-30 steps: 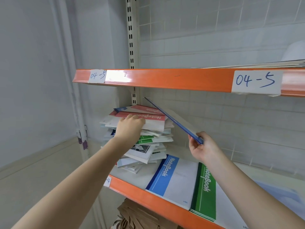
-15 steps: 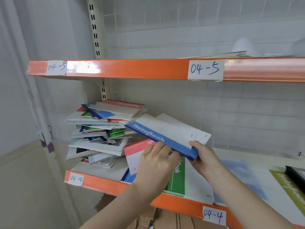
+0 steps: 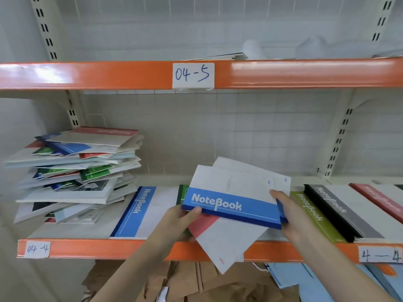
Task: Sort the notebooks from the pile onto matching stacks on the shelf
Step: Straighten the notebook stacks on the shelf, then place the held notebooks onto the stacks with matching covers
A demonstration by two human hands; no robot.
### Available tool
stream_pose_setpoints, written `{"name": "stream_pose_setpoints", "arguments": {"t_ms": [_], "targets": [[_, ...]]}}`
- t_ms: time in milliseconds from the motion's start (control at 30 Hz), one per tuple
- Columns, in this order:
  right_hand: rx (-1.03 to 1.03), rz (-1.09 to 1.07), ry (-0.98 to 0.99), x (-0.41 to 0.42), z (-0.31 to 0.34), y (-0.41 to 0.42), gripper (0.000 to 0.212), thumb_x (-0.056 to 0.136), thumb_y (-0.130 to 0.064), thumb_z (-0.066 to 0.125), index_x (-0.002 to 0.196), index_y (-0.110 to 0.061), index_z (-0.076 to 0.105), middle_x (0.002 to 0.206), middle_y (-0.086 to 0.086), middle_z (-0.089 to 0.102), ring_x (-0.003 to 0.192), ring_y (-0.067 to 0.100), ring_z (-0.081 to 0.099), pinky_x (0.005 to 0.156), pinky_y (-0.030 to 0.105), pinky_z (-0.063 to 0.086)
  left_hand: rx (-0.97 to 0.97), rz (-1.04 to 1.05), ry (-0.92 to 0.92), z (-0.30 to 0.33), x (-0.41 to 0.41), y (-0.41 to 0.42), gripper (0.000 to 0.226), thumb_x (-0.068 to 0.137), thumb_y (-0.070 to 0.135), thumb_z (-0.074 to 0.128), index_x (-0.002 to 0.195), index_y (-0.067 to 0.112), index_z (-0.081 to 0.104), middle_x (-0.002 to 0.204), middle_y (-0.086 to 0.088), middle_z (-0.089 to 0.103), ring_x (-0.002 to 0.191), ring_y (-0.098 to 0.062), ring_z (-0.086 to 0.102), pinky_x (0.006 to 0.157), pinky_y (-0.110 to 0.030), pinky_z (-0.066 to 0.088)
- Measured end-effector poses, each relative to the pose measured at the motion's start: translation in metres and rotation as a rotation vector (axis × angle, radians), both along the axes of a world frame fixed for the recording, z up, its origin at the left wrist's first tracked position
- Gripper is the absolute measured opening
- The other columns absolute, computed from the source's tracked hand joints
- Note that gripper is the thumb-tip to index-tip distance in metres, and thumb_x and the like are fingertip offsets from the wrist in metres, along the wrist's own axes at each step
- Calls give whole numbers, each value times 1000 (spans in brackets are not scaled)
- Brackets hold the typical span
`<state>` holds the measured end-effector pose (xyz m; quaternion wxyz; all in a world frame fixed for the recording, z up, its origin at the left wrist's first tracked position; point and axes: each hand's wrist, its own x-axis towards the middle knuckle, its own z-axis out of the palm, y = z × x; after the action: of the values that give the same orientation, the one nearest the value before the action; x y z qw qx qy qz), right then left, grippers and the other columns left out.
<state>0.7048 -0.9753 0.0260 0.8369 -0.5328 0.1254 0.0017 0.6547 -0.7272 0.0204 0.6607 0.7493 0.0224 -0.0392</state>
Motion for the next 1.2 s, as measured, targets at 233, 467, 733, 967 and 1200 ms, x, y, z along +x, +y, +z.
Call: {"name": "stream_pose_setpoints", "arguments": {"t_ms": [233,467,733,967,1200], "targets": [[73,-132,-71,-6,7,-24,17,95,-12,50,111,-17,55,96,7,67,79,24,63,65,36,52,-97,-178,10,4,-11,-23,27,94,25,55,110,4,58,75,-11,63,55,-14,53,49,-19,42],[17,-429,-195,-4,0,-33,21,98,-15,45,115,-26,50,112,-4,62,99,19,61,74,34,52,-187,76,-26,-7,-23,-28,24,98,20,48,110,2,58,78,-12,66,59,-16,55,49,-21,45],[3,-257,-179,-10,-10,-53,31,93,-7,56,122,-19,51,104,-5,65,91,13,63,72,34,53,-380,213,-74,-3,-23,-46,18,97,22,49,107,10,55,98,-14,69,76,-20,70,56,-25,56],[-45,-165,-147,-24,-13,-97,23,92,-6,57,112,-15,57,108,5,68,95,21,66,79,39,55,-437,144,-124,1,-3,-116,24,95,23,50,114,9,52,104,-12,66,76,-16,71,59,-24,57],[153,-356,-201,-24,5,-203,24,96,-9,50,120,-11,49,108,5,65,94,19,65,75,34,56,-548,-6,-134,15,12,-211,37,77,28,68,109,14,56,100,-5,72,84,-21,72,62,-26,58]]}}
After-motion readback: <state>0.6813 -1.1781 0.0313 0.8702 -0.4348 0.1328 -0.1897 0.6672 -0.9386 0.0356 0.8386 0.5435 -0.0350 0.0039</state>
